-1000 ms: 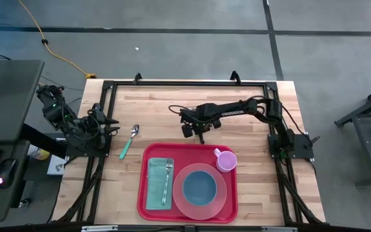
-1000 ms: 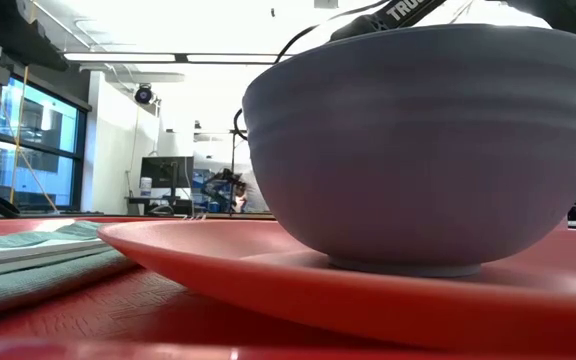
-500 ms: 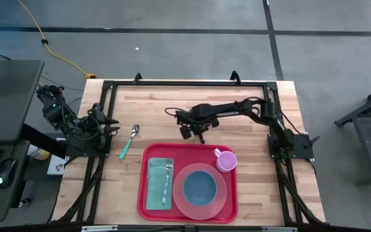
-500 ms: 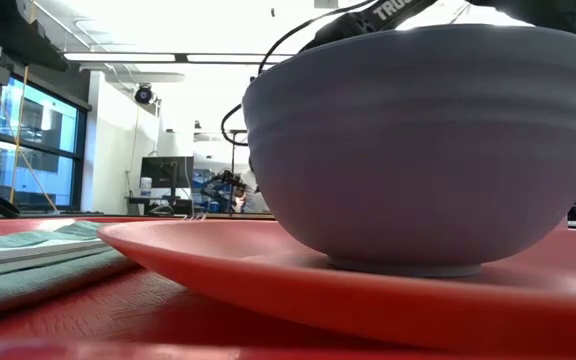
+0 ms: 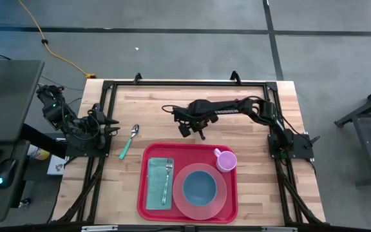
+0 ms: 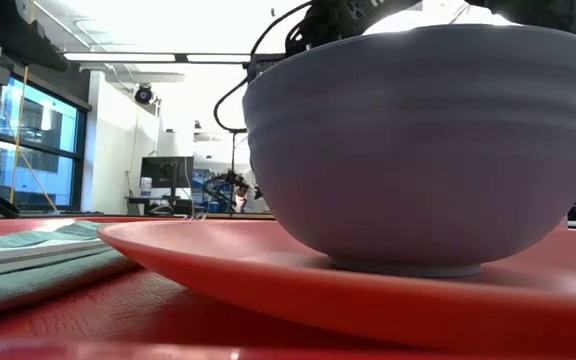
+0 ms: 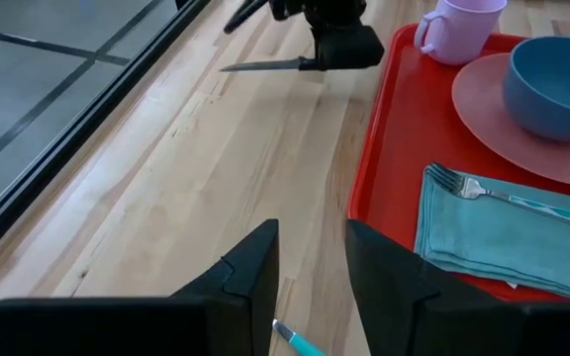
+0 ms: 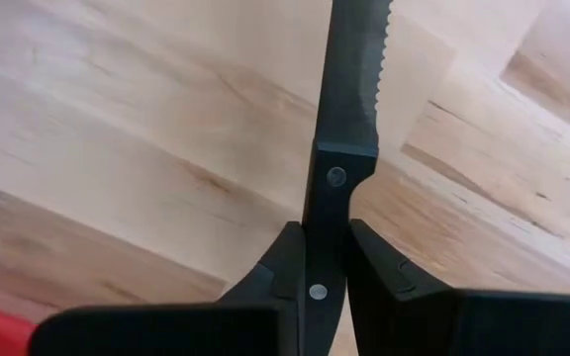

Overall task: Set up tray
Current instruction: Put the black knife on the blue napkin to the left of the blue patterned fork

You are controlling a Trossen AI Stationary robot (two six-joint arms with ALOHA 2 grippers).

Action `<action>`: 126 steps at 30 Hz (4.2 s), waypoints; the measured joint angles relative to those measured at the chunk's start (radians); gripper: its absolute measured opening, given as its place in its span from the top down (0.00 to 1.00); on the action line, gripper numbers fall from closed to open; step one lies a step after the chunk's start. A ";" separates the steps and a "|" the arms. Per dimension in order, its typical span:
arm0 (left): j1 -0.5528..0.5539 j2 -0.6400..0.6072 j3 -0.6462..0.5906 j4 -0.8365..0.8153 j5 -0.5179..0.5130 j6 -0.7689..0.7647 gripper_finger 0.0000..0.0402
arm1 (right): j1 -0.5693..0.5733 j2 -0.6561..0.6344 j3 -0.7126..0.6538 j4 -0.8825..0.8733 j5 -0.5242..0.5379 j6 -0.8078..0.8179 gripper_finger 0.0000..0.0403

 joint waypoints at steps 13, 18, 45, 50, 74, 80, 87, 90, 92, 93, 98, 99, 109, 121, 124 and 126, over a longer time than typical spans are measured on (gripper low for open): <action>0.000 0.000 0.000 0.001 0.009 0.000 0.63 | 0.009 -0.004 0.275 -0.253 -0.017 -0.110 0.93; 0.000 0.000 0.000 0.001 0.009 0.000 0.63 | 0.034 -0.006 0.447 -0.365 -0.025 -0.159 0.93; 0.000 0.000 0.000 0.072 0.033 0.000 0.63 | 0.440 -0.090 0.541 -0.341 -0.272 0.076 0.93; 0.000 0.000 0.000 0.117 0.033 0.000 0.63 | 0.518 -0.090 0.541 -0.185 -0.207 0.116 0.93; 0.000 0.000 0.000 0.163 0.149 0.066 0.63 | 0.763 0.003 0.542 0.522 0.255 0.234 0.93; 0.000 0.000 0.000 0.163 0.168 0.079 0.63 | 0.742 0.097 0.541 0.686 0.238 0.248 0.93; 0.000 0.000 0.000 0.163 0.167 0.082 0.63 | 0.664 0.150 0.541 0.535 0.091 0.311 0.93; 0.000 0.000 0.000 0.163 0.162 0.079 0.63 | 0.619 0.163 0.542 0.475 0.000 0.310 0.93; 0.000 0.000 0.000 0.165 0.161 0.079 0.63 | 0.593 0.175 0.542 0.438 -0.043 0.294 0.93; 0.000 0.000 0.000 0.165 0.161 0.079 0.63 | 0.580 0.183 0.542 0.431 -0.065 0.291 0.93; 0.000 0.000 0.000 0.165 0.160 0.069 0.63 | 0.541 0.212 0.541 0.405 -0.133 0.275 0.93; 0.000 0.000 0.000 0.166 0.161 0.065 0.63 | 0.537 0.218 0.541 0.394 -0.141 0.273 0.93; 0.000 0.000 0.000 0.208 0.155 0.042 0.63 | 0.514 0.293 0.540 0.373 -0.200 0.277 0.93; 0.000 0.000 0.000 0.245 0.133 0.041 0.63 | 0.463 0.319 0.539 0.387 -0.170 0.249 0.93; 0.000 0.000 0.000 0.257 0.133 0.041 0.63 | 0.458 0.319 0.539 0.382 -0.171 0.240 0.93; 0.000 0.000 0.000 0.272 0.133 0.041 0.63 | 0.458 0.319 0.539 0.357 -0.170 0.244 0.93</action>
